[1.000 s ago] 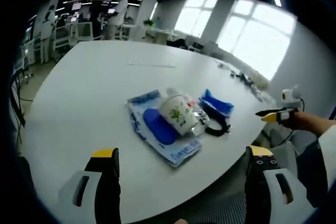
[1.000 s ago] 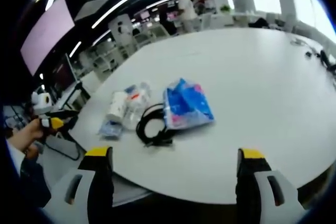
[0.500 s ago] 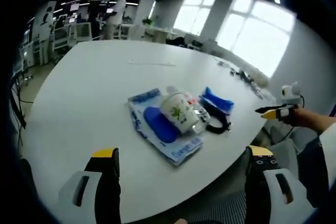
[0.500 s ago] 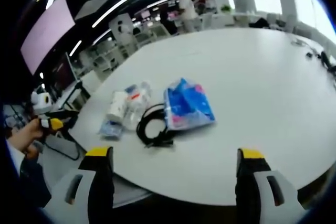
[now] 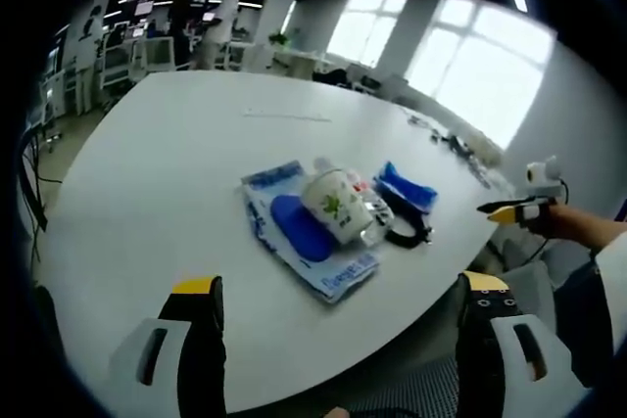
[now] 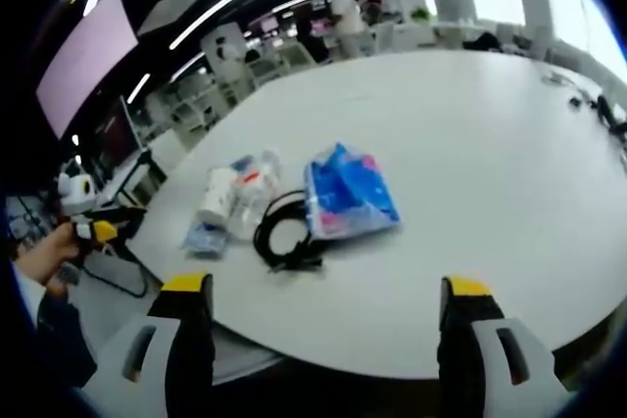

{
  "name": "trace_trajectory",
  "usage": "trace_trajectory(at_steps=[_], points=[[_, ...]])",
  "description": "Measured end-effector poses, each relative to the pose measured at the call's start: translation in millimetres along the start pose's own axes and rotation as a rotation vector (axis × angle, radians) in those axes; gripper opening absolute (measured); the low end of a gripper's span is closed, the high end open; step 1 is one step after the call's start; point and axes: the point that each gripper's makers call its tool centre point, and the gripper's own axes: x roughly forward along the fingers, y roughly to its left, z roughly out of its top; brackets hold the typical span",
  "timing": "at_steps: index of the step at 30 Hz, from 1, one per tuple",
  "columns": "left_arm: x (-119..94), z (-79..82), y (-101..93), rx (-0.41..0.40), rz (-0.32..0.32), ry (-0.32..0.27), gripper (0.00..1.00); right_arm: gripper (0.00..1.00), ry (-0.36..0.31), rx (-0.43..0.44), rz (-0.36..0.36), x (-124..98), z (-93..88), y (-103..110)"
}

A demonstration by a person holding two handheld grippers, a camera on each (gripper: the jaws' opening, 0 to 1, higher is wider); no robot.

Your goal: Arrange the tabletop items into an orderly group along one side of the table until the central work area is clear of visible clutter.

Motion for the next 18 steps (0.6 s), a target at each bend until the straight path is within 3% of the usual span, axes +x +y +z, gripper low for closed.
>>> trace_trajectory(at_steps=[18], points=[[-0.2, -6.3, 2.2, 0.027, -0.021, 0.036, 0.97, 0.92, -0.002, 0.009, -0.037, -6.4, -3.0, 0.8]])
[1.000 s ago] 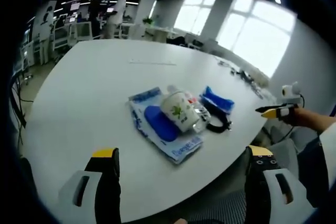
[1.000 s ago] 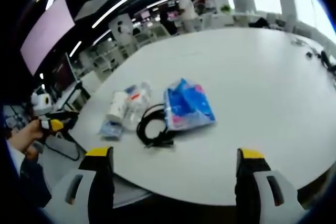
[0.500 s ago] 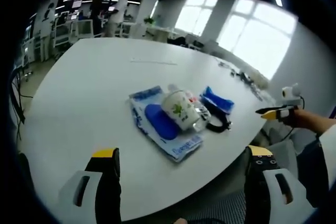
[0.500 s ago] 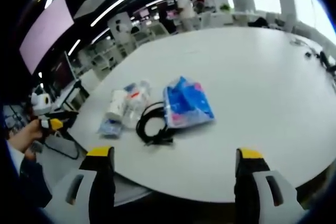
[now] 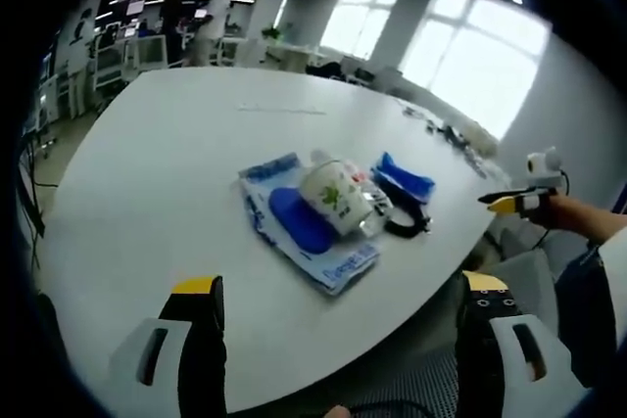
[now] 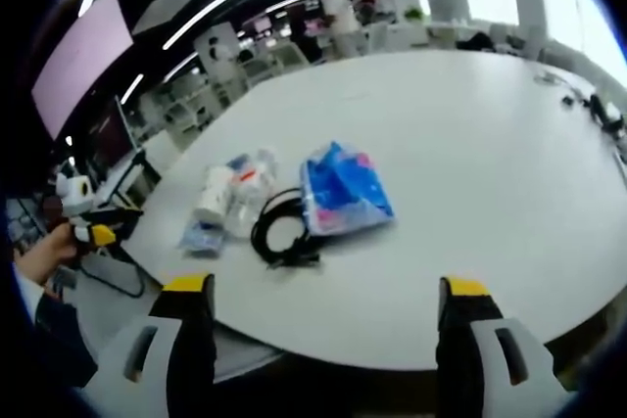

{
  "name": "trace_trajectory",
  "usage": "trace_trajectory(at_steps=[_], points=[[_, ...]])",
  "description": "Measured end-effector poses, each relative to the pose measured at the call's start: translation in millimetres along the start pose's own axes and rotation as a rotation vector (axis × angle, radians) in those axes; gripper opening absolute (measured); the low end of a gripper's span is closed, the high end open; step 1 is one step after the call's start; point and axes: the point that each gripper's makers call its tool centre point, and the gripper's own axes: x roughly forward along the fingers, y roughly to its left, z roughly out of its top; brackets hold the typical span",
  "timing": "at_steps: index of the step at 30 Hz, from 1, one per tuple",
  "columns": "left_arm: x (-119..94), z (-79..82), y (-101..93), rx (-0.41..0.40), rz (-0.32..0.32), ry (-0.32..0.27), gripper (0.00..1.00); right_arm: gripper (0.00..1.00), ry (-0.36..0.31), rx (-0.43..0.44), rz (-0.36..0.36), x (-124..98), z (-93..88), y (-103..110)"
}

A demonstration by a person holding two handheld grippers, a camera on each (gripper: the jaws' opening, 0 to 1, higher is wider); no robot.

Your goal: Arrange the tabletop items into an orderly group along one side of the table until the central work area is clear of visible clutter.

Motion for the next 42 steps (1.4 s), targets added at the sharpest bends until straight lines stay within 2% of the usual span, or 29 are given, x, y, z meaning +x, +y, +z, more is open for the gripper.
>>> trace_trajectory(at_steps=[11, 16, 22, 33, 42], points=[[-6, 1.7, 7.7, 0.02, 0.011, -0.012, 0.94, 0.92, -0.001, -0.007, -0.019, -1, -2.5, -2], [-8, 3.5, 5.4, 0.041, -0.002, -0.011, 0.94, 0.91, -0.003, -0.029, -0.022, -3, 0.9, 0], [-4, 6.2, 1.5, 0.03, -0.003, -0.014, 0.93, 0.91, 0.012, -0.035, -0.018, -4, 3.4, -3], [2, 10.6, -7.2, 0.007, 0.027, -0.012, 0.92, 0.9, 0.038, -0.05, 0.037, 12, 10.0, -1], [1, 19.4, -2.5, 0.014, 0.049, -0.024, 0.92, 0.89, 0.042, -0.078, 0.082, 32, 27.2, 9]])
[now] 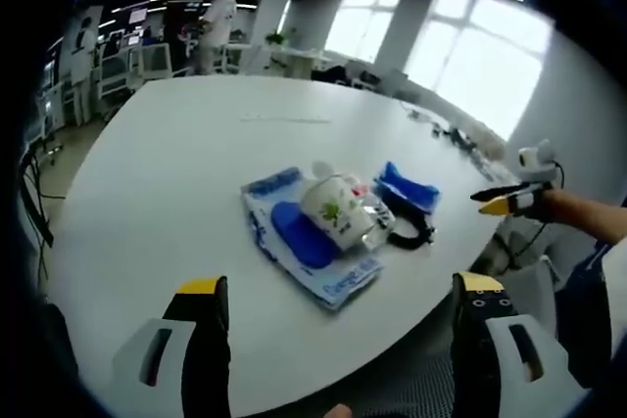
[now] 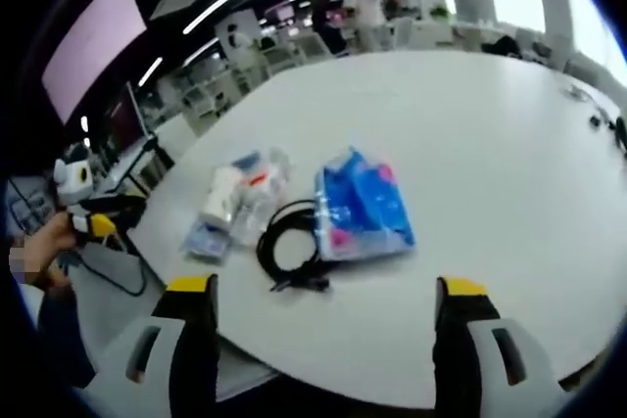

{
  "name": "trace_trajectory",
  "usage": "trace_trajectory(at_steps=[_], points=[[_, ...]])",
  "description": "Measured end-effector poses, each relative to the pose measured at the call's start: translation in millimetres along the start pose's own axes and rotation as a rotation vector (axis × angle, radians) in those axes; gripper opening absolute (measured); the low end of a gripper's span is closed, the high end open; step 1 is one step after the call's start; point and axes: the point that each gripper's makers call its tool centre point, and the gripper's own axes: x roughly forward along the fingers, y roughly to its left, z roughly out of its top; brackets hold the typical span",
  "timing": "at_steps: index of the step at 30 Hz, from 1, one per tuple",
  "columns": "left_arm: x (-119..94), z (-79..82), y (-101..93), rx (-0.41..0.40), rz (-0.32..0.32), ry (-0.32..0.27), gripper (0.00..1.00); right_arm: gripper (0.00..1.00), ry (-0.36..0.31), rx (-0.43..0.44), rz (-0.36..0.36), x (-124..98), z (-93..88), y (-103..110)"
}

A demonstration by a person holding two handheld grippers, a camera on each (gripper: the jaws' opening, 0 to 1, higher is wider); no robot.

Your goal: Arrange the tabletop items into an orderly group along one side of the table until the central work area is clear of visible clutter.

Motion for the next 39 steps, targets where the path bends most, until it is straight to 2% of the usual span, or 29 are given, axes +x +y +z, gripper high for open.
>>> trace_trajectory(at_steps=[12, 23, 27, 30, 39], points=[[7, 0.9, 4.1, -0.008, 0.007, 0.004, 0.92, 0.86, 0.008, -0.037, 0.034, 19, 24.0, 4], [12, 2.2, 5.3, -0.007, 0.007, 0.013, 0.91, 0.85, 0.032, -0.066, 0.065, 35, 29.9, 12], [16, 5.4, 5.9, -0.004, 0.002, 0.009, 0.91, 0.84, 0.025, -0.027, 0.089, 41, 35.4, 15], [19, 5.5, 4.8, 0.0, -0.002, 0.012, 0.91, 0.84, -0.01, 0.033, 0.11, 45, 44.8, 18], [29, 7.8, 1.6, 0.009, -0.021, 0.023, 0.91, 0.82, -0.004, 0.012, 0.131, 55, 52.3, 30]])
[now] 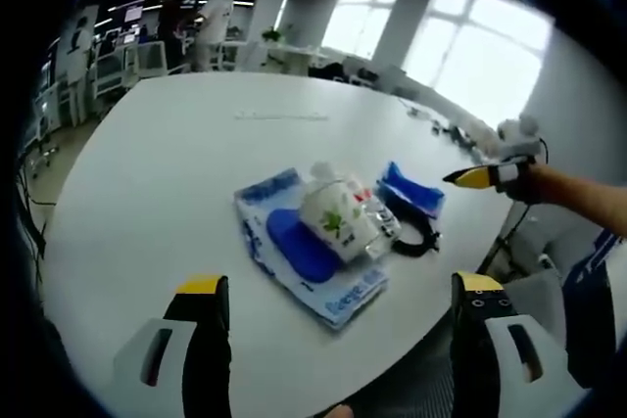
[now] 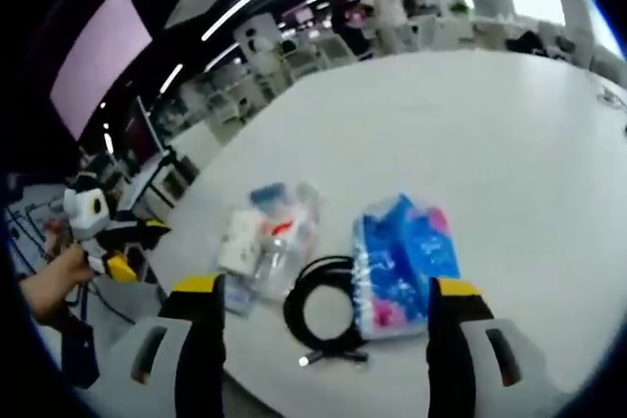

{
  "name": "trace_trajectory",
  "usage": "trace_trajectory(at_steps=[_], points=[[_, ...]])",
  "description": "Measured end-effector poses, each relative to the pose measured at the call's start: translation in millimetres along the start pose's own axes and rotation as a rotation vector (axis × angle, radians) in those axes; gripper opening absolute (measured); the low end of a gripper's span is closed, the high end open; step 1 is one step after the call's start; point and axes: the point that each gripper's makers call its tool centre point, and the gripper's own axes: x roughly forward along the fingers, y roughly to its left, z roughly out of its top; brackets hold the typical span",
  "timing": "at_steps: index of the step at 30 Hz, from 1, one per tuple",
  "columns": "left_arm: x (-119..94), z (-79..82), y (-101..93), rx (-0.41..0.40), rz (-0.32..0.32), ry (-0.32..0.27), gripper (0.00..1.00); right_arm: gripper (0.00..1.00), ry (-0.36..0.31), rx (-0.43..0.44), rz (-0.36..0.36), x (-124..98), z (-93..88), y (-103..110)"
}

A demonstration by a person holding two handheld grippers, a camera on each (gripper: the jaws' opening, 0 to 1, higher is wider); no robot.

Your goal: Arrange the tabletop items into an orderly group along one side of the table until the central work area is clear of visible clutter.

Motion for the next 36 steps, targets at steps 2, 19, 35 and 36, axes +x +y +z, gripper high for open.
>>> trace_trajectory(at_steps=[2, 19, 35, 36], points=[[2, 3.4, -1.4, 0.006, -0.009, -0.008, 0.92, 0.82, -0.006, 0.001, 0.012, 2, 2.1, 3], [26, 13.3, -2.0, 0.01, -0.047, -0.002, 0.91, 0.8, 0.002, -0.023, 0.077, 22, 7.6, 31], [42, 11.1, -0.4, -0.067, -0.047, 0.011, 0.87, 0.76, 0.001, -0.051, 0.164, 43, 15.1, 60], [43, 11.7, -0.5, -0.069, -0.047, 0.01, 0.87, 0.76, 0.001, -0.054, 0.171, 44, 16.2, 62]])
